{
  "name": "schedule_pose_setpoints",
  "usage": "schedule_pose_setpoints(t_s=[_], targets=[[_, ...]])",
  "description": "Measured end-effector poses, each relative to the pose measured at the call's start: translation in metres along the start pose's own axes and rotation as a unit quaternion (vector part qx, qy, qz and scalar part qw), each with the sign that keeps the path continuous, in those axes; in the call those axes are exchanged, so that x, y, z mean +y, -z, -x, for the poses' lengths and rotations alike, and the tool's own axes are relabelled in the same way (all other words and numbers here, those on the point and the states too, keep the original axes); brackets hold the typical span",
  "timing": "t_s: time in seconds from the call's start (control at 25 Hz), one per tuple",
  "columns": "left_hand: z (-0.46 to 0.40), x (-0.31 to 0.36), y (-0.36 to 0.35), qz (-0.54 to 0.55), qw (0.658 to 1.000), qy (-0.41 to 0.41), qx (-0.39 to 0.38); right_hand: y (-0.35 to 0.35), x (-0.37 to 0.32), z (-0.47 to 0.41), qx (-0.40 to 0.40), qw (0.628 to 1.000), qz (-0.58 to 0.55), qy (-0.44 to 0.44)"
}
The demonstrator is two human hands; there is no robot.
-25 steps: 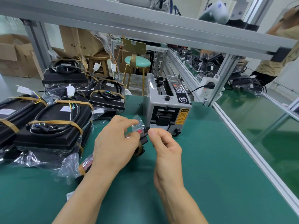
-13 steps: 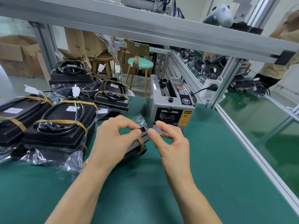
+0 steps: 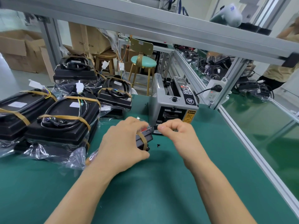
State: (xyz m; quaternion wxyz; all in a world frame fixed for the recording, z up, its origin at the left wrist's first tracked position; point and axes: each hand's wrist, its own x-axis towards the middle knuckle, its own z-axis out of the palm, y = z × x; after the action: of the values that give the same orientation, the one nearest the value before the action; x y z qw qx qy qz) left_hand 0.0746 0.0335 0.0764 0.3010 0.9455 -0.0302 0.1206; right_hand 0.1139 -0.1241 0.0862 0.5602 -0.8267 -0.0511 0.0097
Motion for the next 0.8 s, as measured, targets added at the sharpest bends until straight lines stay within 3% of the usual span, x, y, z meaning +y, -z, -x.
schedule_pose_setpoints(t_s=[0.2,0.8], targets=[[0.0,0.002,-0.008,0.006,0.997,0.041,0.064,-0.004,-0.001,-0.005,-0.051,0.997,0.058,-0.008],[-0.003,-0.003,-0.012,0.002,0.997,0.035,0.07,-0.013,-0.01,-0.003,-0.036,0.991,0.128,0.02]])
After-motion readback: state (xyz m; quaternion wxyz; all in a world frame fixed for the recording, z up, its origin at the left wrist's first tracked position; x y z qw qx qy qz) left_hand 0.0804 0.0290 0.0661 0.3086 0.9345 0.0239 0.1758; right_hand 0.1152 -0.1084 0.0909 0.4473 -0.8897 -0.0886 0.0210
